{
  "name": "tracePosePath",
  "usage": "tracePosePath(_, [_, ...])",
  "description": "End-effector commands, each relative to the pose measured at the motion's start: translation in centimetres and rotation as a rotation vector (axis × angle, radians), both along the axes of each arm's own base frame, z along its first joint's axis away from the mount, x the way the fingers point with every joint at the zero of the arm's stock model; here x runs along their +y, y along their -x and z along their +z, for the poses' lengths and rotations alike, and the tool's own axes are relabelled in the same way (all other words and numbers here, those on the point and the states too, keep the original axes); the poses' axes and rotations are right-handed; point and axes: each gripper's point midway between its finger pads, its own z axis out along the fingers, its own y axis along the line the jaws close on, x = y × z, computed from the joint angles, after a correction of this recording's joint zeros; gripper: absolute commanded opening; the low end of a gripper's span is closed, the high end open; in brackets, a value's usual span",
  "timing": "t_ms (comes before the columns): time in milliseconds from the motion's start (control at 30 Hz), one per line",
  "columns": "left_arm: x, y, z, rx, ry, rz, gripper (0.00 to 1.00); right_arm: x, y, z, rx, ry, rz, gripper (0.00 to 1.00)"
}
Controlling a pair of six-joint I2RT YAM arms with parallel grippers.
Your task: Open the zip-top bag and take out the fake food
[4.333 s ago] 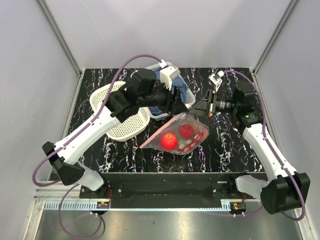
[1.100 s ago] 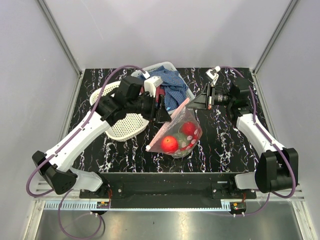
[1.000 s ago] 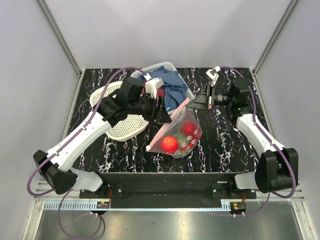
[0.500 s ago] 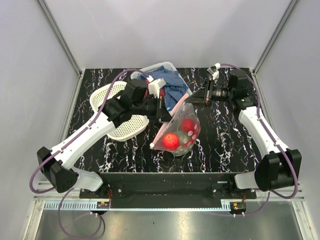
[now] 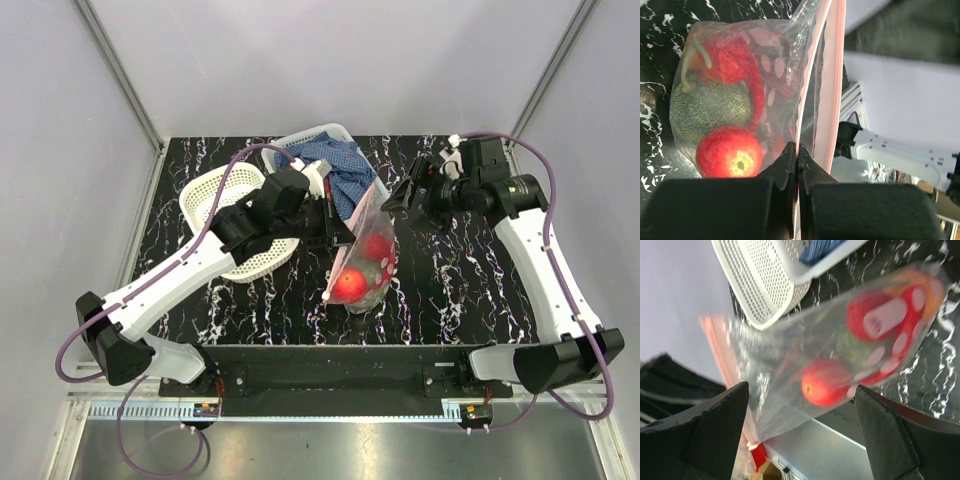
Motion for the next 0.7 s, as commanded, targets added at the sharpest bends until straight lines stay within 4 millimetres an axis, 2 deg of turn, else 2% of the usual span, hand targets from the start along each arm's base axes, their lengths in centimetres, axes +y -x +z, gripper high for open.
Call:
tracePosePath(0, [-0.6,-1.4,1.6,-0.029,0.047,0.09,0.0,2.2,3.7,0.7,-0.009,0.018,0.056,0.94])
tracePosePath(100, [-0.9,-1.4,1.9,-0.016,0.056,0.107,0.0,3.8,4.4,0.9,-0.022,-0.015,0.058,0.94])
tracePosePath(267, [-1.4,-1.5,1.7,-0.019,0.028,0.111,0.0,5.0,4.4,1.9,-0.067,-0.02,0.068,0.93])
tracePosePath(400, [-1.9,-1.0,1.3,-0.005,0.011,0.112,0.0,5.5,4.3,0.6,-0.045,0.032,0.078,0.9])
tracePosePath(467, [-1.9,-1.1,1.4,-0.015,0.008,0.117,0.0,5.4,4.1,-0.7,-0.021,0.059,0.071,0.76])
tracePosePath(533, [-1.8,-1.3,1.5,-0.02,0.002,0.125,0.0,5.4,3.9,-1.7,0.001,0.071,0.067,0.7])
tracePosePath(567, [-1.9,-1.4,2.0,-0.026,0.007,0.126,0.0,5.5,3.9,-1.7,0.002,0.071,0.068,0.65])
tracePosePath(667, [-1.8,-1.4,1.9,-0.034,-0.007,0.129,0.0,5.5,3.8,-1.8,-0.009,0.084,0.078,0.53])
